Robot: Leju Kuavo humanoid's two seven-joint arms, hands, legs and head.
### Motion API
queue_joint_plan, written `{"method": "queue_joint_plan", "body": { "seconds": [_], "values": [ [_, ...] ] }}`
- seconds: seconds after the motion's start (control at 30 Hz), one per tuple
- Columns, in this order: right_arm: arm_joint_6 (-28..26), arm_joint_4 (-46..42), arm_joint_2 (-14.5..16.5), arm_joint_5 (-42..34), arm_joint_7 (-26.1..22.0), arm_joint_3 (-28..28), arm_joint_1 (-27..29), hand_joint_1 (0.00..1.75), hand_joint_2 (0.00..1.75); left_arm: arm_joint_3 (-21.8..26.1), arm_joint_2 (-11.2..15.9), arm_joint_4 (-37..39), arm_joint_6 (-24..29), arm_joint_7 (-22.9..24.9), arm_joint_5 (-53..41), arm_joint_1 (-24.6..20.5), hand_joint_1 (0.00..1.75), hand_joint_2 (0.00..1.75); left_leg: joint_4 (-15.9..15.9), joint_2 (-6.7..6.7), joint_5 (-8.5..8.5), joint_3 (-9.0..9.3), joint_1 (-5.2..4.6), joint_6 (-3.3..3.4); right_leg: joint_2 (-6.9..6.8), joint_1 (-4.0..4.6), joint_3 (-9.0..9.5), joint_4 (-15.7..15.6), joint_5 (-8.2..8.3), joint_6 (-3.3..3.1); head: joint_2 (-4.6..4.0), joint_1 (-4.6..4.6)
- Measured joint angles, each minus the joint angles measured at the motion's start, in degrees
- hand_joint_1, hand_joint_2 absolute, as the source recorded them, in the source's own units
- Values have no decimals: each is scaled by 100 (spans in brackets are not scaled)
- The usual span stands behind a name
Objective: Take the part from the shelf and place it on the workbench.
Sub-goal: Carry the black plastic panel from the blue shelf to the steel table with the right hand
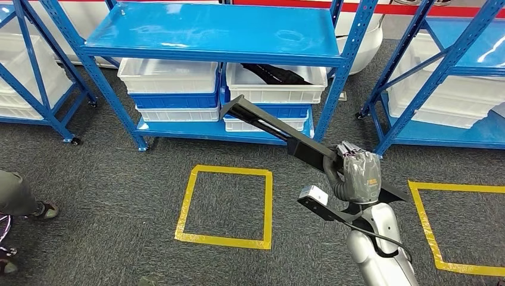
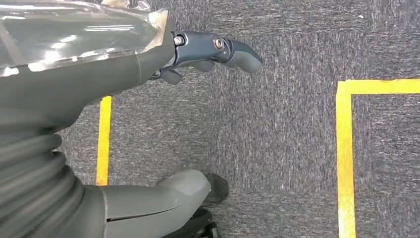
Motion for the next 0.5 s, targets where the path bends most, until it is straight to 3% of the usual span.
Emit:
{"method": "queue_joint_plan", "body": {
  "seconds": [0.1, 0.17, 0.23, 0.3, 0.33, 0.37, 0.4, 0.5],
  "values": [
    [1, 5, 7, 16, -3, -4, -3, 168, 175, 0, 1, 1, -2, -2, -7, 3, 0, 175, 90, -3, 27, -91, -21, -69, 20, 38, 48, -162, 71, -131, 0, -10],
    [1, 6, 10, 22, -4, -3, -16, 168, 175, -1, 6, -1, -4, -2, -7, 5, 0, 175, 163, -17, -31, -138, 12, -124, 17, 6, 30, -161, 120, -213, -1, -17],
    [1, 2, 15, 33, -5, -1, -36, 168, 175, -1, 10, -2, -5, -3, -7, 1, 0, 175, 582, -33, -353, -306, 52, -200, 12, -27, -3, -170, 169, -291, -1, -29],
    [2, -2, 16, 55, -5, -1, -45, 168, 175, -1, 10, -1, -5, -5, -10, 3, 0, 175, 1359, -37, -787, -609, 88, -263, 7, -19, -62, -167, 206, -334, -1, -40],
    [3, -3, 16, 64, -5, -2, -47, 168, 175, 0, 11, 0, -5, -5, -11, 6, 0, 175, 1654, -36, -908, -712, 103, -278, 6, -15, -92, -166, 226, -343, -1, -40],
    [3, -3, 15, 73, -5, -4, -47, 168, 175, -1, 12, 1, -5, -6, -13, 7, 0, 175, 1754, -36, -924, -716, 113, -283, 6, -14, -117, -165, 244, -340, -1, -40],
    [4, -5, 13, 77, -5, -8, -47, 168, 175, -1, 13, 1, -5, -7, -14, 8, 0, 175, 1603, -36, -831, -593, 118, -276, 8, -14, -132, -164, 259, -330, -1, -40],
    [4, -53, 9, 84, -3, -36, -56, 168, 175, -1, 19, -1, -4, -7, -19, -4, 0, 175, 431, -56, -416, 120, 106, -210, 12, -4, -145, -166, 298, -277, 0, -37]
  ]
}}
